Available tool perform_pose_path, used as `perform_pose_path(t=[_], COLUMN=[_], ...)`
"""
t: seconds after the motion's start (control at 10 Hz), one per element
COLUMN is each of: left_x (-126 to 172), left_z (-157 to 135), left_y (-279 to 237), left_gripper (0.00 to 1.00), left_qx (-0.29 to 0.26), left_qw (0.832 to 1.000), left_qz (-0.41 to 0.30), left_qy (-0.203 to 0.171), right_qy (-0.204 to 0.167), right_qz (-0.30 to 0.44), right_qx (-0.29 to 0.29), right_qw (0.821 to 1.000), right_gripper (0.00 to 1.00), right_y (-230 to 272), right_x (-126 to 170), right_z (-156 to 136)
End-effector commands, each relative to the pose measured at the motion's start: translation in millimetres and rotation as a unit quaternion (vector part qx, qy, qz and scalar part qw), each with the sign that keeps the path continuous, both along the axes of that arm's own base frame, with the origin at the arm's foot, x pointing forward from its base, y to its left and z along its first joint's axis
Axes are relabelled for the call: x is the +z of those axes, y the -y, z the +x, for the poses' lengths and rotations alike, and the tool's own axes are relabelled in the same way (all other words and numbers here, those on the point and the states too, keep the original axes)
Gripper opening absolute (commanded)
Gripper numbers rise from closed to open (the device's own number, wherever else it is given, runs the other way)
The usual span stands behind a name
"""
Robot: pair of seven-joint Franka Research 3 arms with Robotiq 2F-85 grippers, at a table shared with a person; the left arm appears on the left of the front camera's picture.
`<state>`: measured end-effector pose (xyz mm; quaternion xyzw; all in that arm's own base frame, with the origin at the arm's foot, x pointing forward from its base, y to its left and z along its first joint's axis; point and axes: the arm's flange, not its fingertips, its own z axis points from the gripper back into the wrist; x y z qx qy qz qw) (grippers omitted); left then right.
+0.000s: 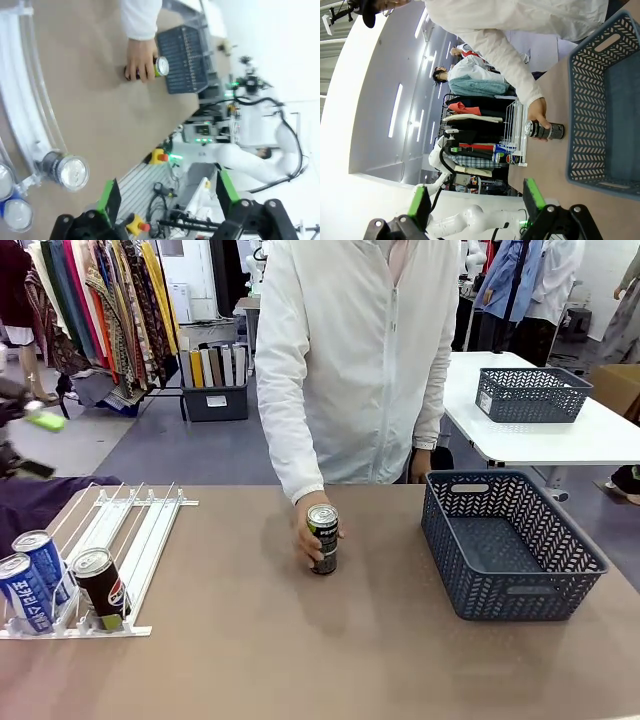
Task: Retrieve and store the cans from the dispenser.
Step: Pick up one can from the Automatic Can Dispenser and place it in the middle of the table, then pick up the last remaining can from one row of the Automatic Can Dispenser and place it in the middle of the table.
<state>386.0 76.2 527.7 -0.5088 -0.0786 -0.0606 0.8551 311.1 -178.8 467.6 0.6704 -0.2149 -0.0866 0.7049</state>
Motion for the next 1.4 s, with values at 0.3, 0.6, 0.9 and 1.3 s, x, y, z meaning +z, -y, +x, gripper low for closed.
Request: perform_pose_path(t=[0.3, 0.6, 0.9, 1.3], left_x=[-16, -16, -16, -16], left_z=[-3, -3, -3, -1], left_y=[-26, -26, -26, -26], left_gripper=[1.00, 1.00, 1.00, 1.00], left_qx=[0.008, 0.008, 0.008, 0.010], left_qw=[0.999, 0.999, 0.999, 0.999], left_qz=[-0.033, -0.033, -0.033, -0.034], left_qy=[-0.015, -0.015, -0.015, -0.018], right_qy=[0.011, 0.011, 0.011, 0.011], right_qz=[-0.007, -0.007, -0.007, -0.007], right_qx=[0.007, 0.007, 0.007, 0.007], right_qw=[1.000, 1.000, 1.000, 1.000], right_gripper=[1.00, 1.00, 1.00, 1.00], right_y=[1, 1, 1, 1], right_x=[0, 0, 0, 0], right_z=[-1, -1, -1, -1])
